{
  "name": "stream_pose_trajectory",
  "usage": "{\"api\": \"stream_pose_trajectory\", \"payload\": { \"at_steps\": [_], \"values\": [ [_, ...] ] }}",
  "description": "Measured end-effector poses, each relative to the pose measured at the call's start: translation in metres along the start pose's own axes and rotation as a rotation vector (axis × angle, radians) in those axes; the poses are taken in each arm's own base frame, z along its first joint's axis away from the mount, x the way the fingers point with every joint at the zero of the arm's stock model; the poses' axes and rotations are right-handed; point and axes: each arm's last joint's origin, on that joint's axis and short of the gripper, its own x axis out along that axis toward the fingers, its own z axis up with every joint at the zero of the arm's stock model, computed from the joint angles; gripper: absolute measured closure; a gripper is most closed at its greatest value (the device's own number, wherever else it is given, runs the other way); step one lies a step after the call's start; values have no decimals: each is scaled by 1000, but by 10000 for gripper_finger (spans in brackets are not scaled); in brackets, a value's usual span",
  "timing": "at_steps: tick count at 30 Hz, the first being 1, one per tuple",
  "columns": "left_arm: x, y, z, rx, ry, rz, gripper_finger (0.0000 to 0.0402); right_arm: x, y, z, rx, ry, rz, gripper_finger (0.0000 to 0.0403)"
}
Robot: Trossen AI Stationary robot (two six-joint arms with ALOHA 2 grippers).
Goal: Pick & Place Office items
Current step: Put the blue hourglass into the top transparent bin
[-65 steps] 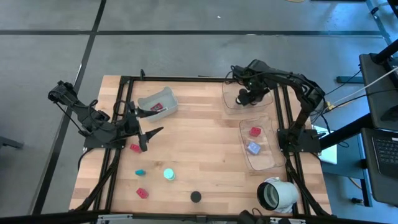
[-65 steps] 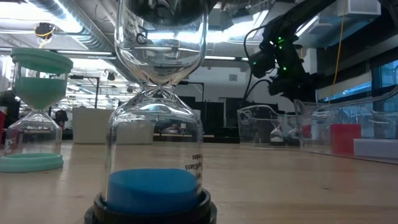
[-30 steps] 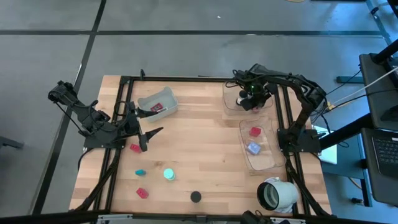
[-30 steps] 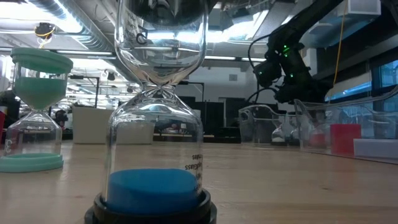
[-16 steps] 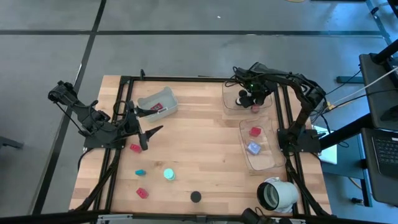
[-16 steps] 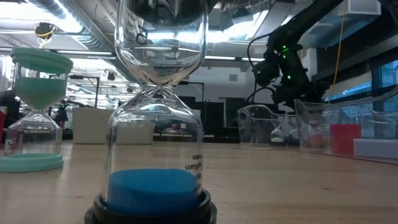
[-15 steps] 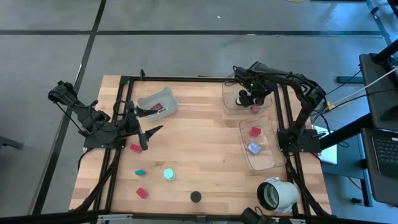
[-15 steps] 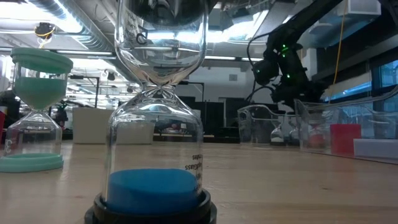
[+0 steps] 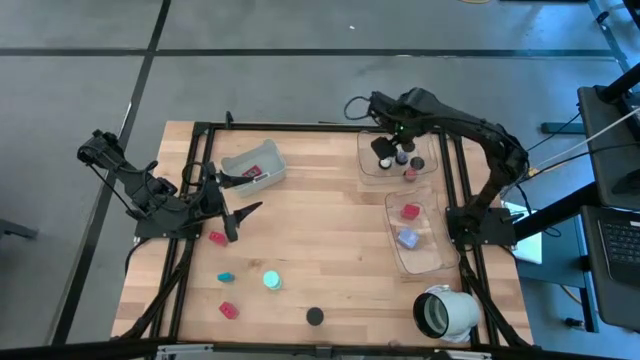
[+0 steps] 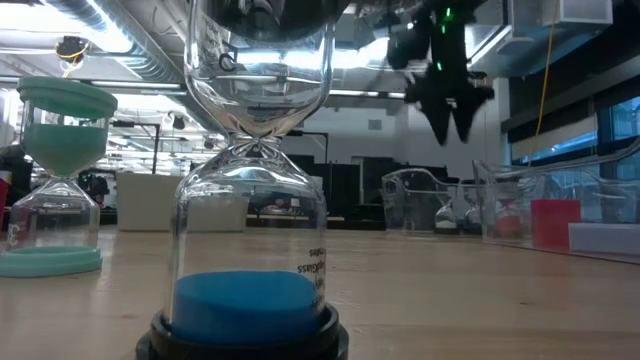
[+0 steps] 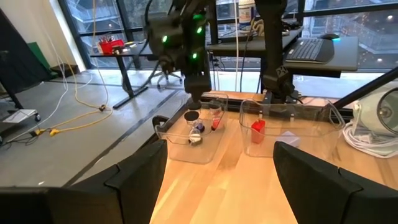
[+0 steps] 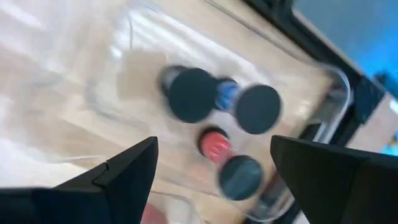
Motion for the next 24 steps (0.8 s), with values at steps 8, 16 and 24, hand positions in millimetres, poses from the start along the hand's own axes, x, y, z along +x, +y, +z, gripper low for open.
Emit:
{"api": "stream_pose_trajectory", "payload": {
  "at_steps": [8, 16, 24],
  "values": [
    [0, -1, 0, -1, 8, -37, 112, -49, 89, -62, -211, -261, 122, 90],
    [0, -1, 0, -48, 11, -48, 112, -84, 175, -156, -476, -440, 396, 90],
    [0, -5, -2, -135, 47, -158, 112, -102, 233, -230, -602, -623, 660, 87]
  ]
}}
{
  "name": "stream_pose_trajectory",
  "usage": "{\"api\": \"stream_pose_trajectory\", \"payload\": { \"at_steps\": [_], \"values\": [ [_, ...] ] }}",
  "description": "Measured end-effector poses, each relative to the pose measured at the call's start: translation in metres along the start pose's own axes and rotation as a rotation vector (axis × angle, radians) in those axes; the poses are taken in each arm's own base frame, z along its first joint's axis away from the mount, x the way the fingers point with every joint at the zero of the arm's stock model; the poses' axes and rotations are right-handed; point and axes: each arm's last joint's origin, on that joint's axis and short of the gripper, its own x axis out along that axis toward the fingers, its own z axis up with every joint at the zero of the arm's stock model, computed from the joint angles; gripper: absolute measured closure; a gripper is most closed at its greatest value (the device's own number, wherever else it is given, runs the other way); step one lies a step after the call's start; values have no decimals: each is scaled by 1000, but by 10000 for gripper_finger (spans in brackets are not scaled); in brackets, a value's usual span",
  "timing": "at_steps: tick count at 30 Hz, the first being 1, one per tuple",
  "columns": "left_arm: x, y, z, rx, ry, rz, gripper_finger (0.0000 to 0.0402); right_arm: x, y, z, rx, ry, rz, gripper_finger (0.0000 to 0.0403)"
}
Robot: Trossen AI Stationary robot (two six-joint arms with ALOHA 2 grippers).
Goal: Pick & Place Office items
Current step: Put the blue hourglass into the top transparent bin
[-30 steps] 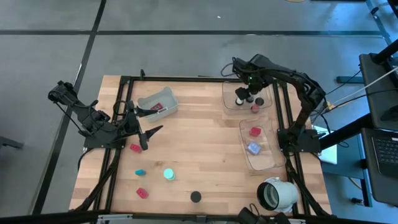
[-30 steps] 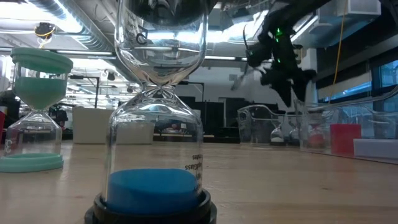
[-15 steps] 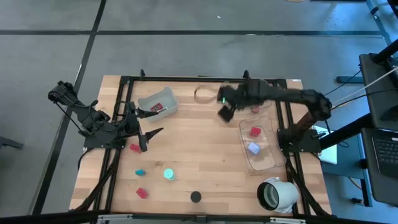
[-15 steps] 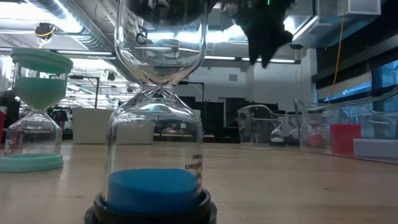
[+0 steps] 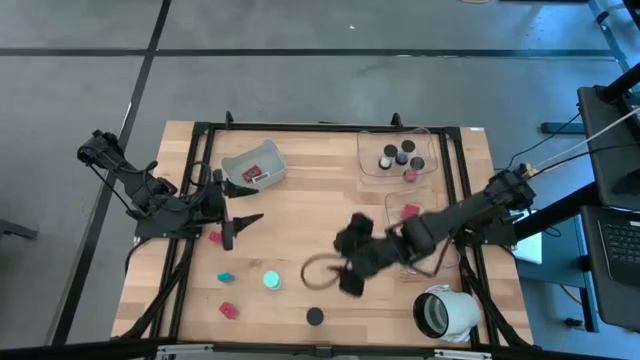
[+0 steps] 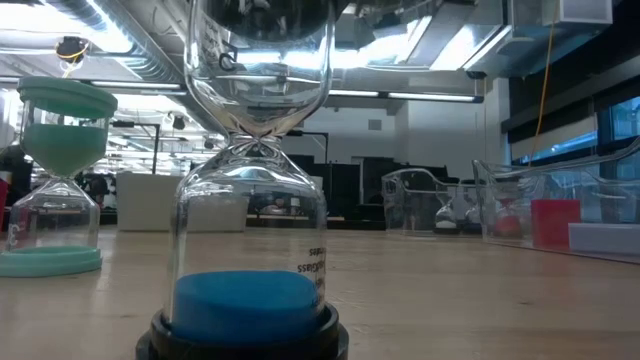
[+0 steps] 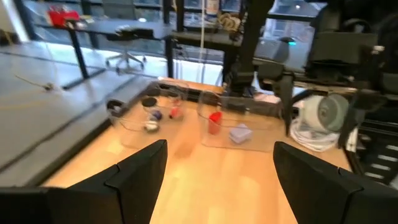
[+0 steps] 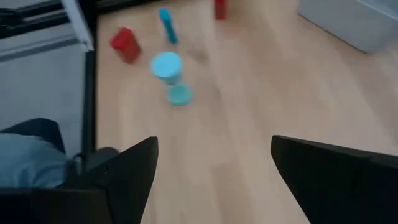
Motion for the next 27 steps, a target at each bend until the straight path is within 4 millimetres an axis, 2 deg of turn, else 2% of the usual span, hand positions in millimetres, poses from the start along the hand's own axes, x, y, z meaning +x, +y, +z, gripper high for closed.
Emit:
{"api": "stream_pose_trajectory", "payload": {
  "at_steps": [5, 9, 14, 18, 23, 27],
  "values": [
    [0, -1, -3, -44, 36, -51, 112, 22, 36, -13, -33, -67, 82, 82],
    [0, -2, -5, -67, 75, -92, 112, 47, 55, -24, -63, -100, 124, 59],
    [-1, -1, -8, -64, 106, -113, 112, 76, 61, -36, -123, -69, 120, 27],
    [-1, -1, -10, -46, 127, -117, 112, 84, 64, -42, -169, -36, 145, 16],
    [-1, 0, -12, -32, 138, -112, 112, 91, 69, -48, -174, 39, 275, 14],
    [-1, 0, -12, -24, 144, -110, 112, 101, 74, -55, -200, 37, 283, 14]
  ]
}}
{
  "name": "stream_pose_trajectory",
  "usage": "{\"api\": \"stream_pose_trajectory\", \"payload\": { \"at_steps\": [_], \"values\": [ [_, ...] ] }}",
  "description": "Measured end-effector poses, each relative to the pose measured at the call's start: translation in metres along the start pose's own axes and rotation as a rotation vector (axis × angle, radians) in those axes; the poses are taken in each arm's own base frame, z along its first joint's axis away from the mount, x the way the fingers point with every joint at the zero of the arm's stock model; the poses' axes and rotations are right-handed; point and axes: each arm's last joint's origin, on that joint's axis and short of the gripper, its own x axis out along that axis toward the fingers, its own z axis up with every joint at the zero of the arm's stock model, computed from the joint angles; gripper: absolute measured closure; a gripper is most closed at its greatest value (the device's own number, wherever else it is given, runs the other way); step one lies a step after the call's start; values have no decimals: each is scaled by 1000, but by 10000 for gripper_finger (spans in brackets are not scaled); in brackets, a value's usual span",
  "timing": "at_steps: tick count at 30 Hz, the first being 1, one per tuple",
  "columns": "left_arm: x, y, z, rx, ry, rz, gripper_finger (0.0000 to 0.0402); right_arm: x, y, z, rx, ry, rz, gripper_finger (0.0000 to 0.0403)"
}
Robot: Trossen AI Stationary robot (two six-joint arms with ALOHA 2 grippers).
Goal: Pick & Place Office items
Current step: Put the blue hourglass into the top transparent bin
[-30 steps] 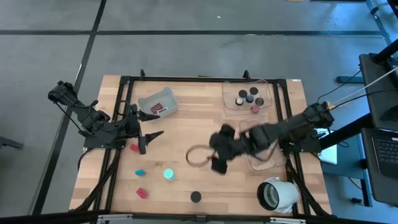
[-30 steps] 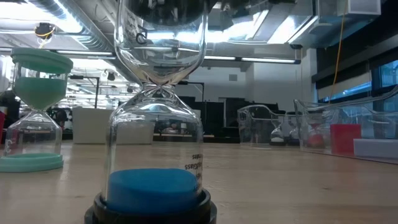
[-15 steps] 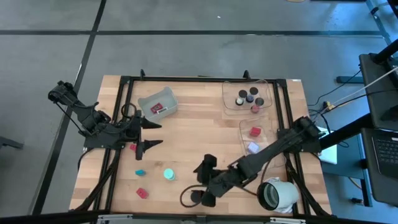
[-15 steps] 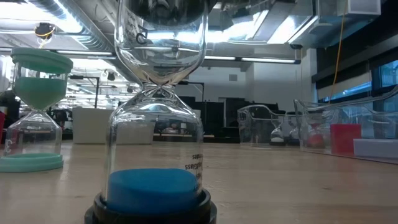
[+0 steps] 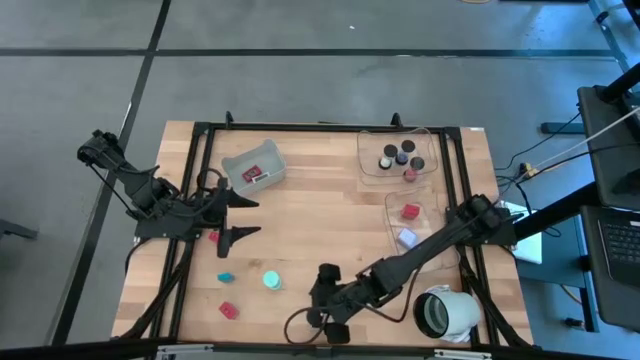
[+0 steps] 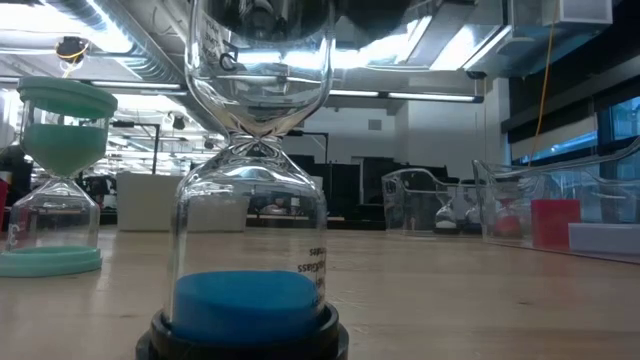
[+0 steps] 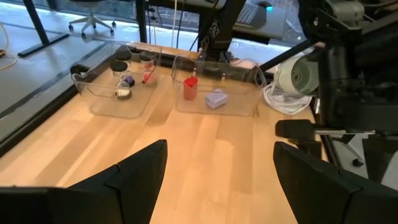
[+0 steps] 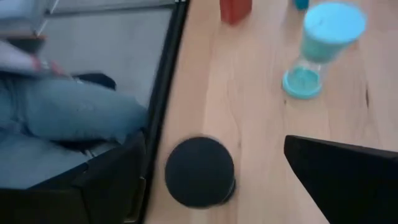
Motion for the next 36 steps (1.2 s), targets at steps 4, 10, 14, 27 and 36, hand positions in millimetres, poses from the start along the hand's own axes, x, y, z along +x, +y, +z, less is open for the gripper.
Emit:
{"api": "stream_pose_trajectory", "payload": {
  "at_steps": [4, 10, 14, 27, 36],
  "values": [
    [0, 1, -3, 20, 21, 11, 112, 17, 1, -8, -37, 5, 12, 14],
    [3, 0, -6, 24, 50, 17, 112, 29, 1, -14, -36, 26, 55, 14],
    [6, -2, -9, 38, 65, 28, 112, 29, -1, -14, -37, 22, 21, 14],
    [9, -4, -11, 51, 78, 35, 112, 39, -2, -23, 83, 94, 66, 29],
    [10, -5, -12, 54, 79, 41, 112, 39, -3, -21, 176, 87, 65, 30]
  ]
}}
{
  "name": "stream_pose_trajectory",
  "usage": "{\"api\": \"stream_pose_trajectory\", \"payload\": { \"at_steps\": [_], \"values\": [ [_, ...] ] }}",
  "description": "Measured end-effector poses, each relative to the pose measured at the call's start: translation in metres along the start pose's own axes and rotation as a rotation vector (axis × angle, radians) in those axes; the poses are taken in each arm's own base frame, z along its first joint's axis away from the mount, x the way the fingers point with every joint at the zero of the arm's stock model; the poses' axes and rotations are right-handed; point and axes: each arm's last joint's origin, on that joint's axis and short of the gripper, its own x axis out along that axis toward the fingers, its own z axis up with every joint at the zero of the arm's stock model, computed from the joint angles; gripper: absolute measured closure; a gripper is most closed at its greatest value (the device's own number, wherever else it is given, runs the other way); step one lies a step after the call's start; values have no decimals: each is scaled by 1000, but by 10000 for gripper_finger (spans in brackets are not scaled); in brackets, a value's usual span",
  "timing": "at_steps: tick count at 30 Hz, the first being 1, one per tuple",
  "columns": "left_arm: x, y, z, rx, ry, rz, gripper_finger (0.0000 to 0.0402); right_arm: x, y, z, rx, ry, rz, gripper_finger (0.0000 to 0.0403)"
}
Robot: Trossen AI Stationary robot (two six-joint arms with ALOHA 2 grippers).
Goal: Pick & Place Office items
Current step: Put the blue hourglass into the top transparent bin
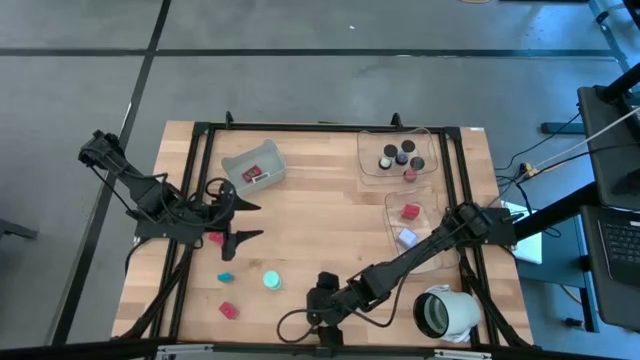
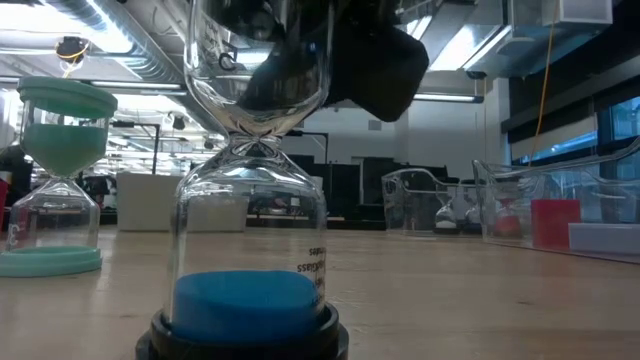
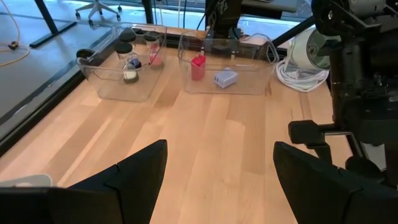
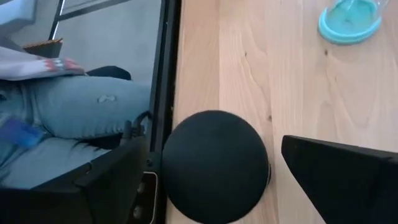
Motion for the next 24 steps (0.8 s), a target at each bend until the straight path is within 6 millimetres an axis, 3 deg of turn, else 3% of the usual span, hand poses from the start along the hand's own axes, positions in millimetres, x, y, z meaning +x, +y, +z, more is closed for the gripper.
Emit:
{"api": "stream_pose_trajectory", "payload": {
  "at_steps": [8, 20, 24],
  "values": [
    [6, -5, -3, -31, 18, 11, 112, 0, 4, -3, 15, 2, -1, 51],
    [15, -11, -8, -8, 43, 25, 112, -1, 2, -2, 23, 2, -7, 195],
    [15, -12, -6, -14, 31, 29, 112, -1, 1, -1, 21, 1, -9, 196]
  ]
}}
